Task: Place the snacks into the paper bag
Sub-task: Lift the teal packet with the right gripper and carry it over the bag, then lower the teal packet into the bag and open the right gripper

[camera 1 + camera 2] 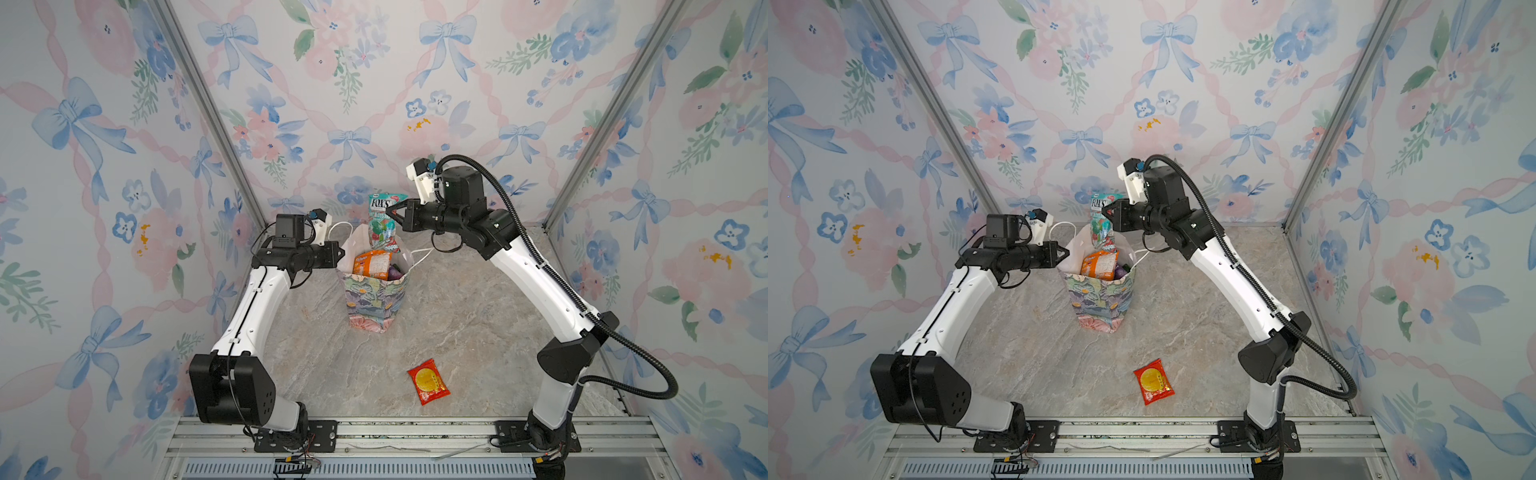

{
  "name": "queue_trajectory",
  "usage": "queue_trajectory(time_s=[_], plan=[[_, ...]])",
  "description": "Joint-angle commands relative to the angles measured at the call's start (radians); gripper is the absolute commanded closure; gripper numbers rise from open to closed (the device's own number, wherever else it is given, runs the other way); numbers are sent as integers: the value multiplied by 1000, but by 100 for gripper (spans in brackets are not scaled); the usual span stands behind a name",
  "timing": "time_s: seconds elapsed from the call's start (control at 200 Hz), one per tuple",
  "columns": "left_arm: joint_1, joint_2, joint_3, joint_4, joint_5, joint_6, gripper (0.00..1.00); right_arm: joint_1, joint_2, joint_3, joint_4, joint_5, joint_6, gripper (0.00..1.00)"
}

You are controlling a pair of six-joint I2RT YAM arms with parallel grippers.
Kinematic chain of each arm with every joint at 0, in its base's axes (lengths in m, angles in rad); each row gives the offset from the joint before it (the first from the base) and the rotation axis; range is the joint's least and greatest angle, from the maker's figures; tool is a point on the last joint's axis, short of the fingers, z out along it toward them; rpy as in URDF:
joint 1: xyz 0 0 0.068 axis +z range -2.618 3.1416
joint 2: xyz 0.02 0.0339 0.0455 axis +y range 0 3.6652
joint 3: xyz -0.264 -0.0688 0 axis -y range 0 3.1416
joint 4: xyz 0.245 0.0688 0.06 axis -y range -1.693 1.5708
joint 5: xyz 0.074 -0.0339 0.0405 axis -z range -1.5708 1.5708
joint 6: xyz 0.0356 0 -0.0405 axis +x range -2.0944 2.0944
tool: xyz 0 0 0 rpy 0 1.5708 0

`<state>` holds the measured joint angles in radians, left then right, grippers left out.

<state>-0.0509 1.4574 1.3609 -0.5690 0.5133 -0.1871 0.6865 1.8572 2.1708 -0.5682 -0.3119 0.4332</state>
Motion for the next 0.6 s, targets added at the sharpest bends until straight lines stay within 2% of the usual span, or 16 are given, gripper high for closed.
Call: queue_trajectory(time_s=[0.0, 0.26, 0.595], plan=[[5, -8, -24, -32, -6, 15, 100, 17, -39, -49, 19, -25, -15, 100], [5, -6, -25, -32, -6, 15, 100, 43, -80, -171, 56, -39, 2, 100], [5, -8, -23, -33, -6, 14, 100, 72, -90, -244, 103, -67, 45, 100]])
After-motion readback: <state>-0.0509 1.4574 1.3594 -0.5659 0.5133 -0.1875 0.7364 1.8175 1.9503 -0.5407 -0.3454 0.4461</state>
